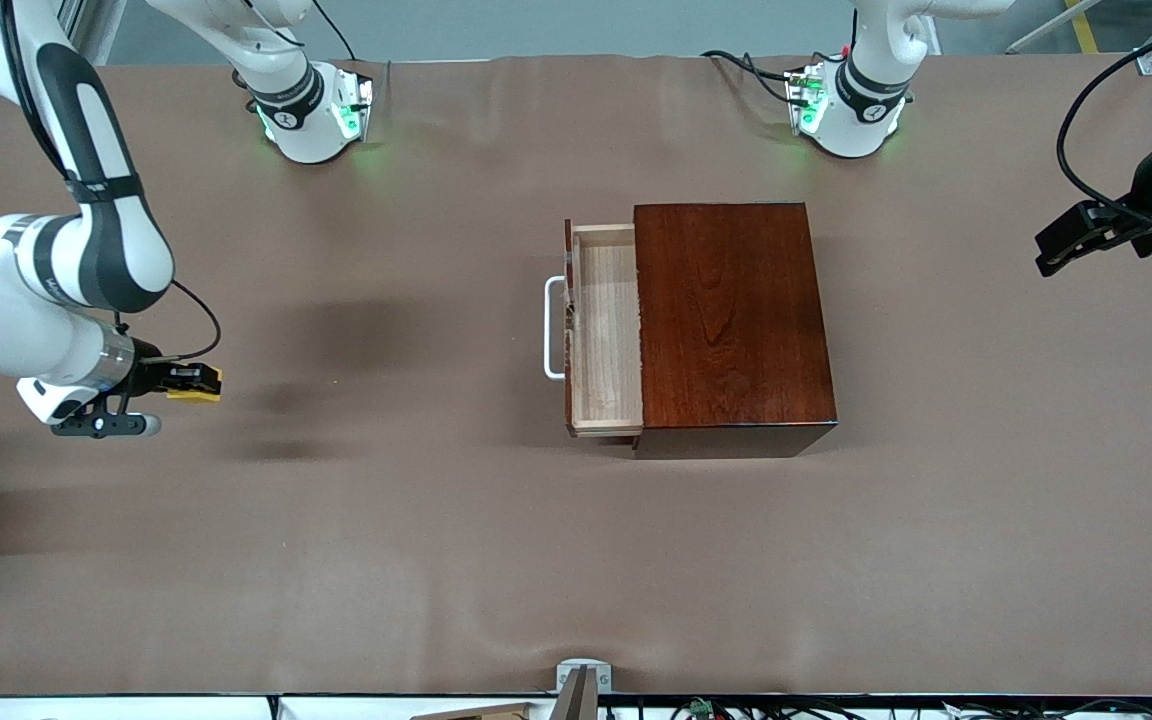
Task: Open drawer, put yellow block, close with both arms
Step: 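Carry the yellow cube with the right gripper over the open drawer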
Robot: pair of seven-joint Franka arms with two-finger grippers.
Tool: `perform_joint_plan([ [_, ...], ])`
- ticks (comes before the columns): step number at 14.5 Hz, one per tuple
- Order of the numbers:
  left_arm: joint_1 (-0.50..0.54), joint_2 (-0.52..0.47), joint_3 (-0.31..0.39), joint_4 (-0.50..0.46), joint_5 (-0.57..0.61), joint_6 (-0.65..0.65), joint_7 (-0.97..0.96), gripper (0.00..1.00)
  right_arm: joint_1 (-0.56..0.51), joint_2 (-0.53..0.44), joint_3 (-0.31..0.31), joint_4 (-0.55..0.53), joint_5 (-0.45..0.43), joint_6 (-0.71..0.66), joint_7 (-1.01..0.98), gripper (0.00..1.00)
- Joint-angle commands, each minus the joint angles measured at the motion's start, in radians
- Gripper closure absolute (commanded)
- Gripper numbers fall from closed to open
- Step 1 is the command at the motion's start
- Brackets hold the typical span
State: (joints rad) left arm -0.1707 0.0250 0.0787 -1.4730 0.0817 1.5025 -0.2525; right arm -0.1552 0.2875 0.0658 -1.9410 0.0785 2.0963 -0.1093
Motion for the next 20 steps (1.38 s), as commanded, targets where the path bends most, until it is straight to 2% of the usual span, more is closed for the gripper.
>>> perform_joint_plan([
  [1, 0.014, -0.028, -0.008, -0.024, -0.017, -0.002, 0.035, 0.00, 0.000, -0.022, 0.005, 0.060, 0.047, -0.116, 0.031, 1.00],
  [6, 0.014, -0.028, -0.008, -0.024, -0.017, -0.002, 0.038, 0.00, 0.048, -0.059, 0.011, 0.082, 0.063, -0.199, 0.230, 1.00],
  [11, 0.013, -0.028, -0.008, -0.024, -0.017, -0.002, 0.038, 0.00, 0.187, -0.100, 0.011, 0.123, 0.064, -0.275, 0.583, 1.00],
  [13, 0.011, -0.028, -0.008, -0.024, -0.017, -0.002, 0.038, 0.00, 0.235, -0.102, 0.011, 0.134, 0.079, -0.275, 0.687, 1.00],
  [15, 0.011, -0.028, -0.010, -0.024, -0.017, -0.002, 0.038, 0.00, 0.275, -0.100, 0.009, 0.158, 0.132, -0.275, 0.793, 1.00],
  [20, 0.008, -0.028, -0.010, -0.030, -0.017, -0.004, 0.038, 0.00, 0.399, -0.096, 0.008, 0.191, 0.149, -0.268, 1.069, 1.00],
])
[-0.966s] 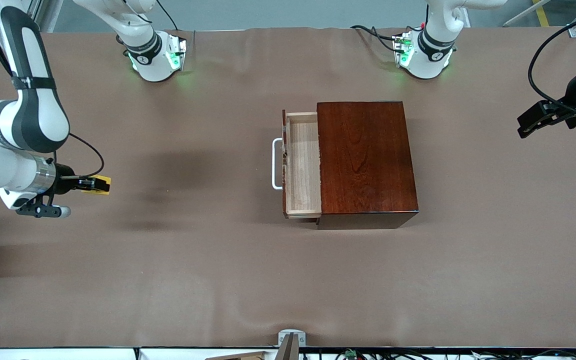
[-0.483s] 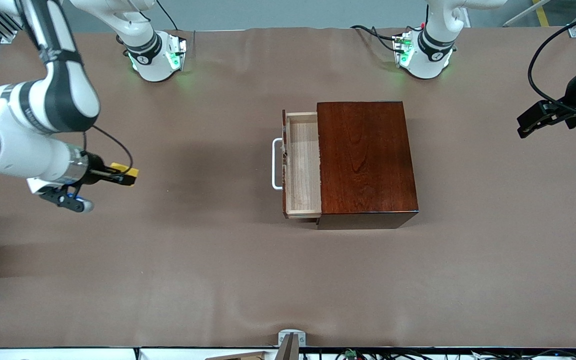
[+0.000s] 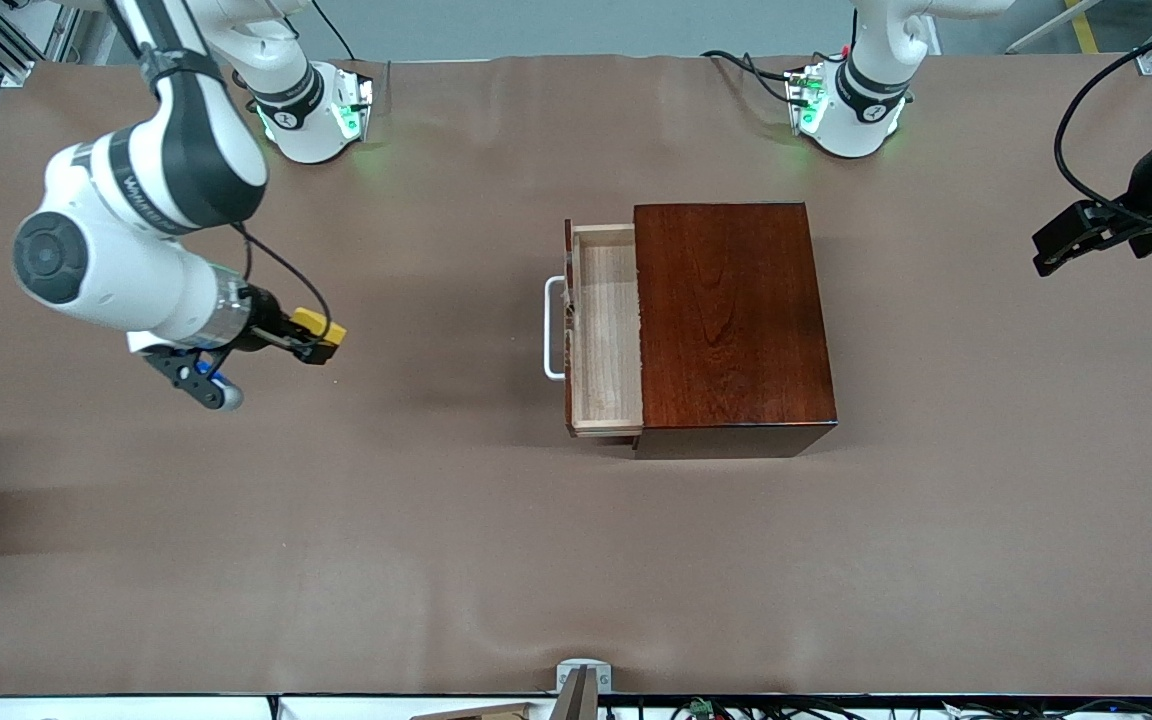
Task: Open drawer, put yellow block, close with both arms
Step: 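Carry the yellow cube with the right gripper over the open drawer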
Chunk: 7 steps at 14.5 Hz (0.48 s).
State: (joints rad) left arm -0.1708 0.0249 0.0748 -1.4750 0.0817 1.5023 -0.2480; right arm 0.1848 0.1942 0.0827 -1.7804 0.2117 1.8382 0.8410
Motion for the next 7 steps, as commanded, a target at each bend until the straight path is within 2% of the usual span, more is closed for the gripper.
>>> perform_joint_plan([
  [1, 0.007, -0.030, -0.006, -0.028, -0.017, -0.004, 0.033, 0.00, 0.089, 0.001, -0.009, 0.035, 0.015, -0.005, 0.188, 1.00],
  [7, 0.007, -0.033, -0.006, -0.028, -0.017, -0.008, 0.033, 0.00, 0.234, 0.005, -0.011, 0.047, 0.014, 0.032, 0.489, 1.00],
])
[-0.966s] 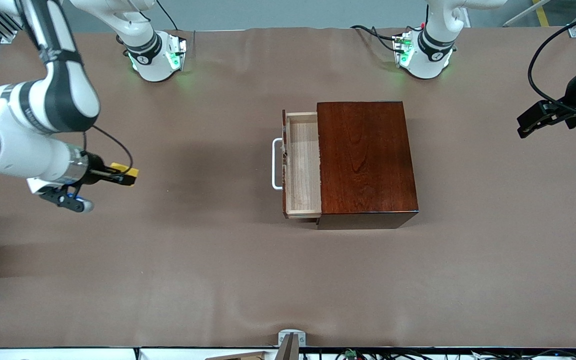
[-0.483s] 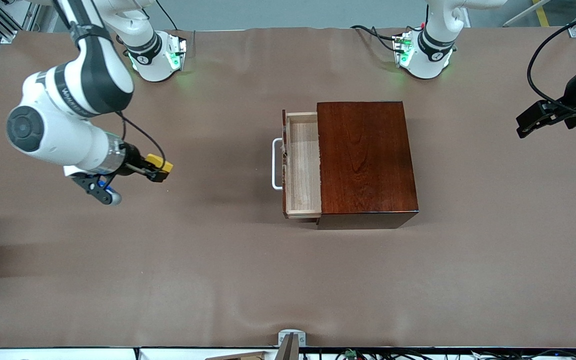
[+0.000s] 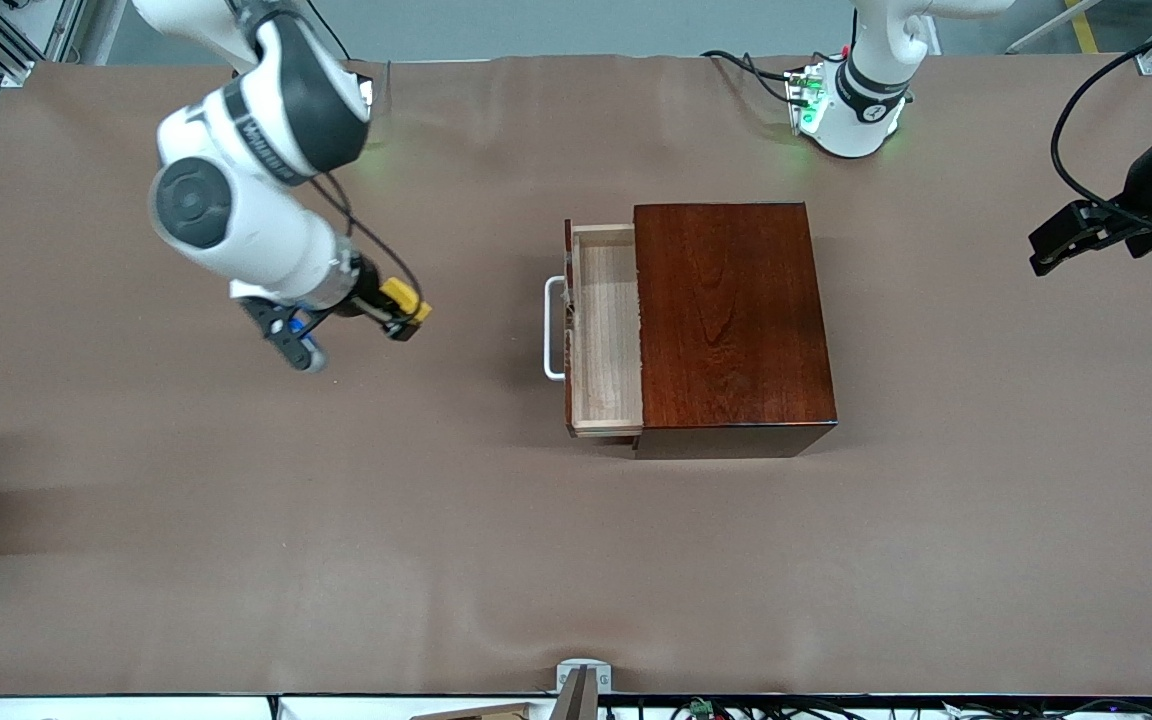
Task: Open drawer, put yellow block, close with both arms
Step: 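Carry the yellow cube with the right gripper over the open drawer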
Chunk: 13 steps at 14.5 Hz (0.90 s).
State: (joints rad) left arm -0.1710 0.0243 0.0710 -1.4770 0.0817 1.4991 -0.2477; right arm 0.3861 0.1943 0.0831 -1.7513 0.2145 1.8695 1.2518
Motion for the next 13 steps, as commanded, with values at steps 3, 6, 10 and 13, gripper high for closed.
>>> perform_joint_plan([
  [3, 0.008, -0.032, -0.004, -0.026, -0.017, -0.005, 0.033, 0.00, 0.085, 0.007, -0.011, 0.021, 0.013, 0.042, 0.208, 0.98],
  [6, 0.008, -0.033, -0.004, -0.026, -0.017, -0.008, 0.033, 0.00, 0.129, 0.046, -0.011, 0.073, 0.013, 0.054, 0.346, 0.96],
  [10, 0.008, -0.038, -0.004, -0.026, -0.017, -0.010, 0.033, 0.00, 0.192, 0.089, -0.011, 0.092, 0.013, 0.144, 0.518, 0.94],
  [13, 0.008, -0.038, -0.004, -0.026, -0.017, -0.010, 0.033, 0.00, 0.230, 0.120, -0.011, 0.092, 0.011, 0.238, 0.682, 0.92],
])
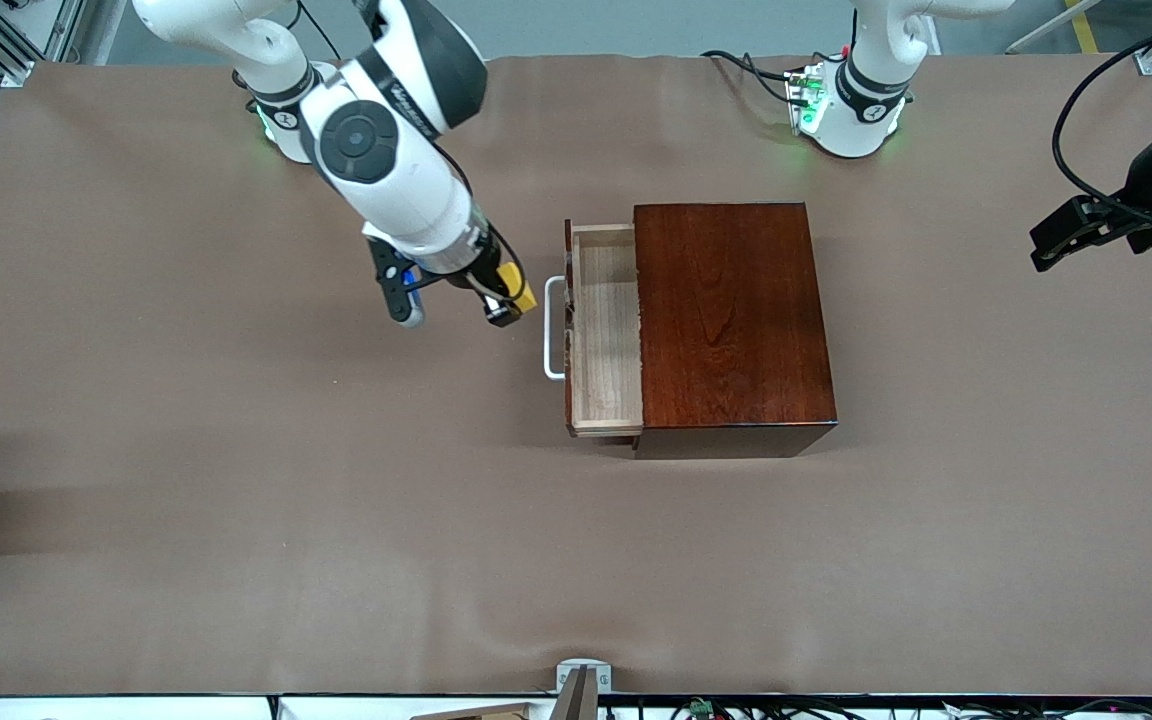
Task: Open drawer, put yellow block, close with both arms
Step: 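Carry the yellow cube with the right gripper over the open drawer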
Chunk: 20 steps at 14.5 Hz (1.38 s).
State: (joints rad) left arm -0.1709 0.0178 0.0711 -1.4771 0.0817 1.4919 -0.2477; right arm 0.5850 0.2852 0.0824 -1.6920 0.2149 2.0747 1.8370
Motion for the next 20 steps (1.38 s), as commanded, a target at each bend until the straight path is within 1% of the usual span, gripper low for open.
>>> perform_joint_plan([
  [1, 0.008, -0.032, -0.004, -0.028, -0.017, -0.002, 0.033, 0.00, 0.041, 0.037, -0.010, 0.032, 0.012, 0.050, 0.131, 0.92],
  [5, 0.010, -0.033, -0.004, -0.028, -0.017, -0.008, 0.033, 0.00, 0.088, 0.095, -0.010, 0.080, -0.002, 0.068, 0.267, 0.92],
  [9, 0.010, -0.033, -0.004, -0.029, -0.017, -0.012, 0.033, 0.00, 0.125, 0.121, -0.012, 0.084, -0.006, 0.068, 0.281, 0.91],
  [11, 0.010, -0.035, -0.004, -0.029, -0.017, -0.013, 0.033, 0.00, 0.156, 0.146, -0.016, 0.089, -0.028, 0.070, 0.284, 0.89],
  [16, 0.011, -0.039, -0.004, -0.032, -0.017, -0.016, 0.033, 0.00, 0.174, 0.207, -0.016, 0.161, -0.043, 0.082, 0.341, 0.89],
  [18, 0.011, -0.041, -0.004, -0.035, -0.017, -0.018, 0.033, 0.00, 0.176, 0.222, -0.016, 0.161, -0.086, 0.081, 0.344, 0.88],
  [20, 0.011, -0.041, -0.004, -0.037, -0.017, -0.019, 0.033, 0.00, 0.190, 0.236, -0.018, 0.161, -0.097, 0.082, 0.358, 0.87],
])
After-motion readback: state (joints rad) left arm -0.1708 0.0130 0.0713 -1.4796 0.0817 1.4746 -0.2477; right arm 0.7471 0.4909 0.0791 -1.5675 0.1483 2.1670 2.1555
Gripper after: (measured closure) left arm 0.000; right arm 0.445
